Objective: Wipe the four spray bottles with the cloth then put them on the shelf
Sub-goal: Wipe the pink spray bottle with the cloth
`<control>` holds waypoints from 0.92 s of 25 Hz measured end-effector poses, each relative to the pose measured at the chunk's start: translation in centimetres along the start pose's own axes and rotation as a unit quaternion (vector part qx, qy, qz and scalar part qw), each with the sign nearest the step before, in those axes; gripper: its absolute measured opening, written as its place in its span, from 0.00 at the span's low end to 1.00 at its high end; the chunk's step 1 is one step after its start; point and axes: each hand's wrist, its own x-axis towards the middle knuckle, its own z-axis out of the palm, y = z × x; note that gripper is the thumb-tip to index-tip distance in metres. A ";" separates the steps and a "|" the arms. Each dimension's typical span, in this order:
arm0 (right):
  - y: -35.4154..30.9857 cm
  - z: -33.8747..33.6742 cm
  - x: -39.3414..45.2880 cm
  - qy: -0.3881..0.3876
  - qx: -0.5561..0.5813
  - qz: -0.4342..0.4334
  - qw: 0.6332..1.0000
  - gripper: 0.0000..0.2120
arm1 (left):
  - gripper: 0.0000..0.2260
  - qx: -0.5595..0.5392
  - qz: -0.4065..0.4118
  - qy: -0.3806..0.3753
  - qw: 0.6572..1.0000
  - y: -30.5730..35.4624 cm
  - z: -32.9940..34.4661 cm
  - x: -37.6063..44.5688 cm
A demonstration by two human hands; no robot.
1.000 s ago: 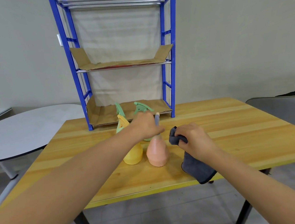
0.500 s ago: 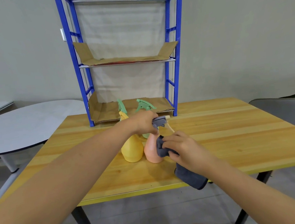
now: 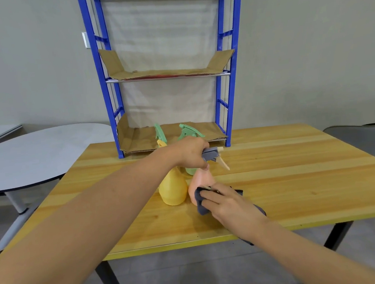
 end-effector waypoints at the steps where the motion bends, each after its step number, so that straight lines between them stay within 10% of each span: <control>1: 0.3 -0.1 0.0 0.018 -0.011 0.007 1.000 0.11 | 0.12 0.005 -0.006 -0.001 1.000 0.2 0.0 0.1; 20: -1.0 -2.9 0.1 0.139 0.022 0.099 0.985 0.12 | 0.12 -0.076 0.018 -0.056 0.995 2.0 -0.4 -0.4; 23: -2.3 -1.9 -0.6 0.028 0.005 0.020 0.999 0.10 | 0.12 -0.085 0.014 -0.041 0.995 1.8 -0.2 -0.6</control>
